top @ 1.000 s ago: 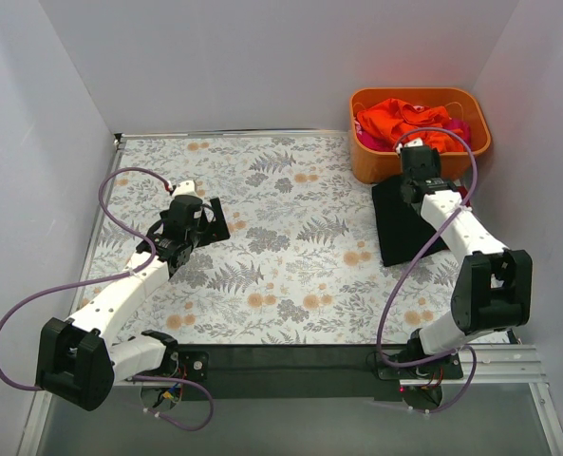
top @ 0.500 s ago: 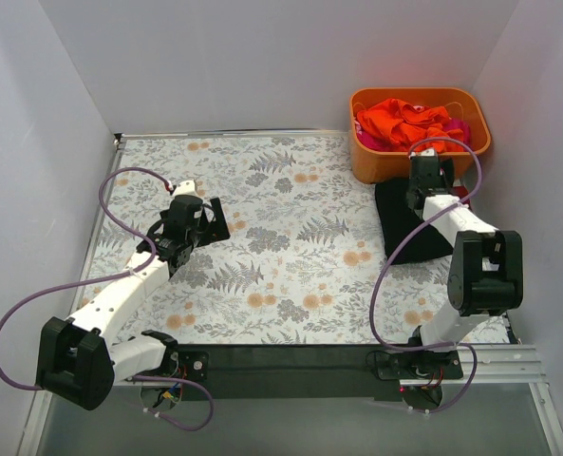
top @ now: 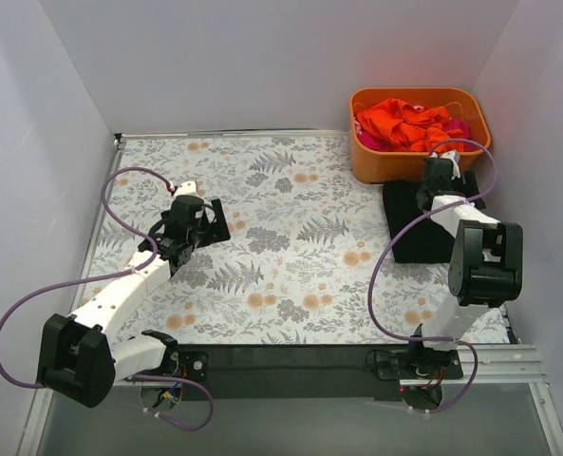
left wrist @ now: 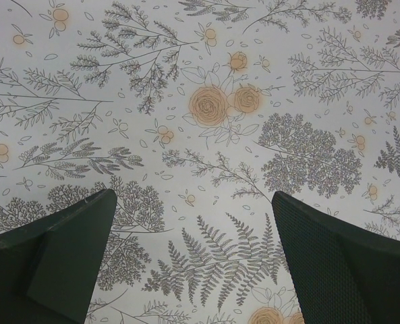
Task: Fold and stack the t-shirts
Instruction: Neatly place the folded tshirt to the corner
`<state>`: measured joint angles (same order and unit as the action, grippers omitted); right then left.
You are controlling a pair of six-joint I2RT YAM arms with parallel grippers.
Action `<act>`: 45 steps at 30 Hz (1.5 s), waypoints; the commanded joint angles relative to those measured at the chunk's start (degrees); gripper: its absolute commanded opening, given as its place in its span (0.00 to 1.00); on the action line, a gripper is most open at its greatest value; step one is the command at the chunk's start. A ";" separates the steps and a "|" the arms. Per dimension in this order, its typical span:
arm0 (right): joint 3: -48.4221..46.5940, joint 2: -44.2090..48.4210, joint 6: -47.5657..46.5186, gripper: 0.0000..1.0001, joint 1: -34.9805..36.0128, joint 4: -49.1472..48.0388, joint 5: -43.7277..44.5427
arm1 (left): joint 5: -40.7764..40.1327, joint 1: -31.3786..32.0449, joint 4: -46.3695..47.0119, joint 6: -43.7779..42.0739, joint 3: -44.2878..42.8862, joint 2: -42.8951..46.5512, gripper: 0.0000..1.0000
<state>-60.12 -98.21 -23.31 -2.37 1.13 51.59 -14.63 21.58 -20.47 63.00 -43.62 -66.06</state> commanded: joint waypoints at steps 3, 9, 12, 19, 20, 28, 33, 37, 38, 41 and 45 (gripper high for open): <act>-2.29 6.71 3.71 0.68 -0.97 -3.68 4.22 | -2.06 -0.05 1.13 -0.51 0.46 1.20 0.93; -0.71 20.85 13.28 0.78 -0.97 3.88 -1.22 | -3.73 -0.05 1.40 0.01 0.55 3.31 0.94; 2.28 31.83 18.12 0.96 -0.97 5.82 -9.20 | -4.79 -0.05 1.75 0.63 0.81 4.89 0.95; 8.70 54.42 22.34 0.98 2.19 7.66 -22.58 | -8.38 -0.14 -5.45 4.31 -4.54 13.67 0.98; 9.05 58.01 22.08 0.98 4.89 8.01 -23.29 | -9.18 -0.05 -6.42 4.50 -5.94 15.16 0.98; 14.49 75.96 19.97 0.98 11.42 12.32 -27.78 | -14.29 -0.05 -13.19 8.10 -8.51 32.29 0.98; 16.52 83.62 19.71 0.98 11.86 16.36 -34.18 | -11.04 -0.05 -11.00 8.98 -1.14 45.48 0.98; 20.38 87.83 20.58 0.98 12.39 17.24 -29.02 | -10.51 -0.14 -11.17 9.59 2.82 52.51 0.98; 21.87 89.15 21.19 0.98 12.57 17.16 -28.31 | -10.07 -0.05 -11.17 9.60 3.44 53.75 0.98; 24.16 90.82 21.73 0.98 12.65 16.02 -28.83 | -10.24 -0.05 -10.56 9.51 6.08 57.70 0.98; 27.42 91.97 21.12 0.98 13.18 13.91 -31.19 | -12.43 -0.05 -10.03 8.72 9.24 61.40 0.98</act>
<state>-33.74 -7.31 -2.48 10.20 17.93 21.65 -25.28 21.58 -30.46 72.23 -36.01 -6.02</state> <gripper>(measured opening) 0.985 0.982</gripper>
